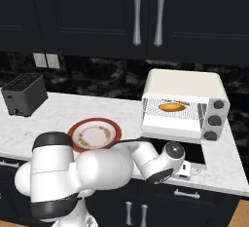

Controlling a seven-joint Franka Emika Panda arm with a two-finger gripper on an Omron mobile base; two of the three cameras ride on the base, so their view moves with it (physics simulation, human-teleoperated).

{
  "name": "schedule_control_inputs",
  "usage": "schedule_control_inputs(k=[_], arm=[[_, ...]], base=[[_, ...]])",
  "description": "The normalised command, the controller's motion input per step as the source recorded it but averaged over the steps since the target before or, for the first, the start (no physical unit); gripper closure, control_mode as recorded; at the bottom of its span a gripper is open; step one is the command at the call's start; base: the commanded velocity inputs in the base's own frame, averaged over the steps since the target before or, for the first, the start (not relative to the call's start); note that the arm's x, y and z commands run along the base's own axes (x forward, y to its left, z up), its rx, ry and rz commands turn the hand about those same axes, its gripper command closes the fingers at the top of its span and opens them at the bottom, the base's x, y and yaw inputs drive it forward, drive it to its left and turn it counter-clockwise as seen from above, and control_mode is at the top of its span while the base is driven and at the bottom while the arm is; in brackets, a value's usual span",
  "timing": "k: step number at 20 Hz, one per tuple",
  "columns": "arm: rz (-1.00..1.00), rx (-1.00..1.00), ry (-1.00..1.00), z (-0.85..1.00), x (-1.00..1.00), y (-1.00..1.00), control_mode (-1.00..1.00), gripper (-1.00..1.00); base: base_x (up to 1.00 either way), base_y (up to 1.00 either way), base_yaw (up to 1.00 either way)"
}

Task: Pick up the kebab skewer and baguette bread, and place them inside the toaster oven. Close the toaster oven door and start by setting the timer.

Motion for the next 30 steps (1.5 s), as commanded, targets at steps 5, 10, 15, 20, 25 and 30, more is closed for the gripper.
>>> schedule_control_inputs(k=[5,10,15,20,25,30], arm=[[0.00,-0.09,-0.03,-0.08,0.18,0.06,-1.00,-1.00],[0.00,-0.11,0.00,0.00,0.20,0.09,-1.00,-1.00],[-0.01,-0.04,-0.05,0.00,0.17,0.23,-1.00,-1.00],[-0.04,0.00,-0.06,0.03,0.39,0.30,-1.00,-1.00],[-0.04,0.00,-0.05,0.08,0.38,0.21,-1.00,-1.00],[-0.05,0.00,0.00,0.49,0.37,0.01,-1.00,-1.00]], base=[[0.00,0.00,0.00],[0.00,0.00,0.00],[0.00,0.00,0.00],[0.00,0.00,0.00],[0.00,0.00,0.00],[0.00,0.00,0.00]])
